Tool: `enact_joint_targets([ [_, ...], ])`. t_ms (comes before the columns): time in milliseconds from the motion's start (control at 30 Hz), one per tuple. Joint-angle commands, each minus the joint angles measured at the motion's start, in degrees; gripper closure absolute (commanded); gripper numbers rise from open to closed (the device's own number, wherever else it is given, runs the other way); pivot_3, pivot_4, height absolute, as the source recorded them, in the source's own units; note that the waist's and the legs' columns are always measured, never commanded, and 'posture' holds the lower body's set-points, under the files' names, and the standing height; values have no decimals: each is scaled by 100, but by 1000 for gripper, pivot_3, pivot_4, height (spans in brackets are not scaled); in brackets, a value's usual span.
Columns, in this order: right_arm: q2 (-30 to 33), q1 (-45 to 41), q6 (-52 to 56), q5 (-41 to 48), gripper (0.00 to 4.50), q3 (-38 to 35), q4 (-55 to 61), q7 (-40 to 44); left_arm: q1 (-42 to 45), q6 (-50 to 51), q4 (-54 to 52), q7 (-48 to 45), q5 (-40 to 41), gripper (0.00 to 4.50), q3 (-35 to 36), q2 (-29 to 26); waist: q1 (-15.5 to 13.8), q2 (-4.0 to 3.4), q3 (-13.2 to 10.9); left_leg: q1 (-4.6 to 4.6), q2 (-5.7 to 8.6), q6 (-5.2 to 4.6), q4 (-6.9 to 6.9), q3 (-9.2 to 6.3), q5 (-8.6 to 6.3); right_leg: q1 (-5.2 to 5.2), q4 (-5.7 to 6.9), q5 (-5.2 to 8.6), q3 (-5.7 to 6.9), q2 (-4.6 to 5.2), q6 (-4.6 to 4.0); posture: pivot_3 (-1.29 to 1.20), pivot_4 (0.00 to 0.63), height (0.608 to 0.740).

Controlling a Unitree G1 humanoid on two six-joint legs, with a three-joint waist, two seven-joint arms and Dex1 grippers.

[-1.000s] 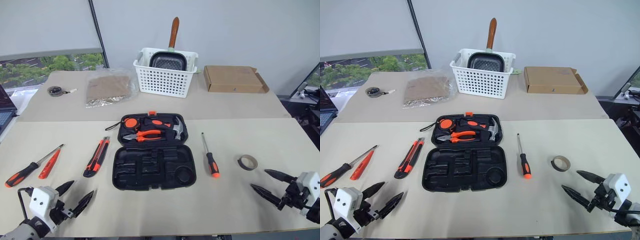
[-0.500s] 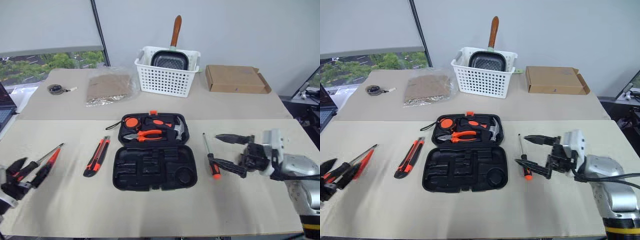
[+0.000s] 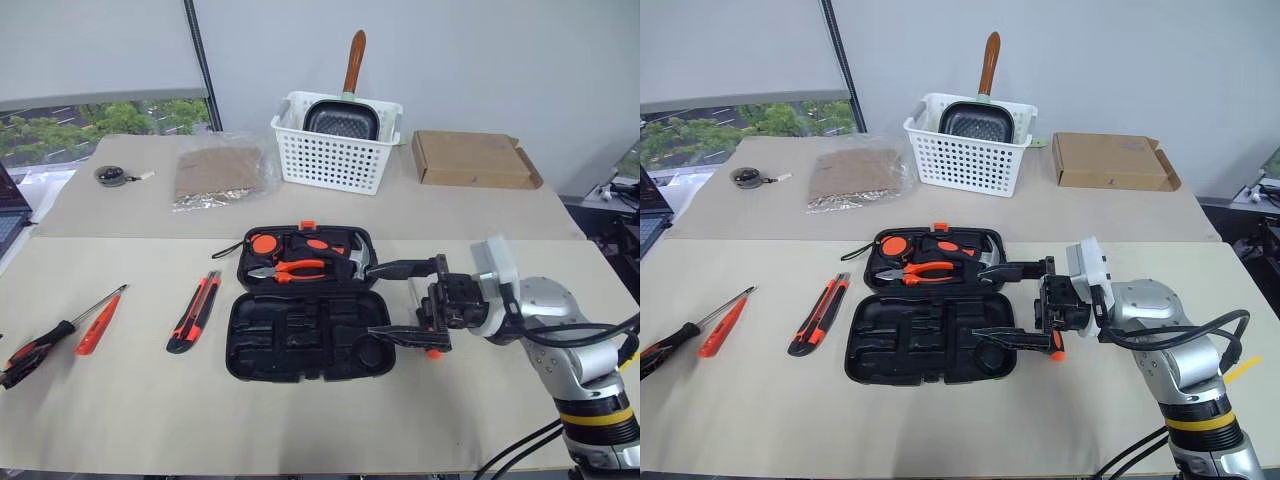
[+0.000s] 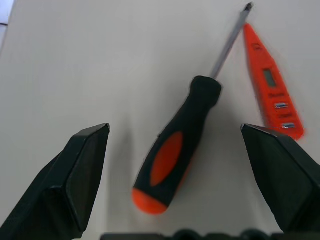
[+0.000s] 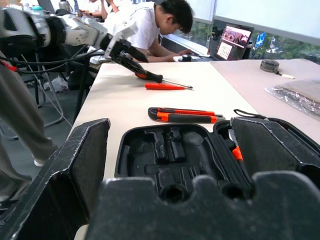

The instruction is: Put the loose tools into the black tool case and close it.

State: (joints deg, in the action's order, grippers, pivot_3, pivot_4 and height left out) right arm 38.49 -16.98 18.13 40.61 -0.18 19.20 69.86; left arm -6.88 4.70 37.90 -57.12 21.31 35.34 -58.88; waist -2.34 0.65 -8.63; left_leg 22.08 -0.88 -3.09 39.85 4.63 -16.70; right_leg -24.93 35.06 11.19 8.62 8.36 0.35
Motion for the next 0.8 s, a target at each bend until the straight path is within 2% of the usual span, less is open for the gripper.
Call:
enact_joint_targets([
  [33, -3, -70, -74, -17, 41, -43, 18, 103, 632, -416, 893, -342, -396, 0, -459, -384, 14, 4, 1, -2, 0, 0, -1, 4, 0, 0, 0, -1, -1, -1, 0, 0, 150, 700],
  [133, -13, -70, -69, -14, 41, -67, 32, 103, 1211, -676, 1619, -586, -799, 0, -1002, -517, 24, 7, 3, -2, 0, -6, -1, 17, 4, 4, 4, -4, -4, 1, 0, 0, 150, 700],
  [233, -25, -46, -76, -38, 0, -94, 57, 92, 1629, -771, 2115, -798, -968, 745, -1288, -578, 29, 7, 4, -1, 0, -15, -1, 29, 13, 10, 8, -10, -5, 0, -6, 0, 150, 700],
  [400, -31, 45, -95, -45, 0, -184, 108, 30, 1964, -767, 2494, -1076, -983, 2695, -1397, -617, 38, 6, 3, -2, -6, -20, -5, 34, 32, 2, 16, -9, -8, 1, -4, 0, 150, 700],
  [500, -46, 82, -105, -39, 0, -205, 126, -4, 2109, -714, 2572, -1149, -871, 3656, -1296, -639, 39, 6, 3, -3, -10, -17, -4, 34, 33, -3, 27, -9, -9, 1, -4, 0, 150, 700],
  [667, -44, 118, -151, -36, 0, -258, 83, 3, 2464, -918, 2129, -1423, -280, 3648, -780, -656, 35, 31, 2, 1, -13, -11, -2, 33, 36, -12, 40, -9, -10, 2, -4, 0, 150, 700],
  [800, -24, 104, -162, -65, 0, -374, -107, -26, 2855, -35, 413, -1790, 212, 3648, -930, -554, -49, 55, -4, 10, -13, 14, 2, 14, 36, -21, 34, -12, 0, 3, -8, 0, 150, 700],
])
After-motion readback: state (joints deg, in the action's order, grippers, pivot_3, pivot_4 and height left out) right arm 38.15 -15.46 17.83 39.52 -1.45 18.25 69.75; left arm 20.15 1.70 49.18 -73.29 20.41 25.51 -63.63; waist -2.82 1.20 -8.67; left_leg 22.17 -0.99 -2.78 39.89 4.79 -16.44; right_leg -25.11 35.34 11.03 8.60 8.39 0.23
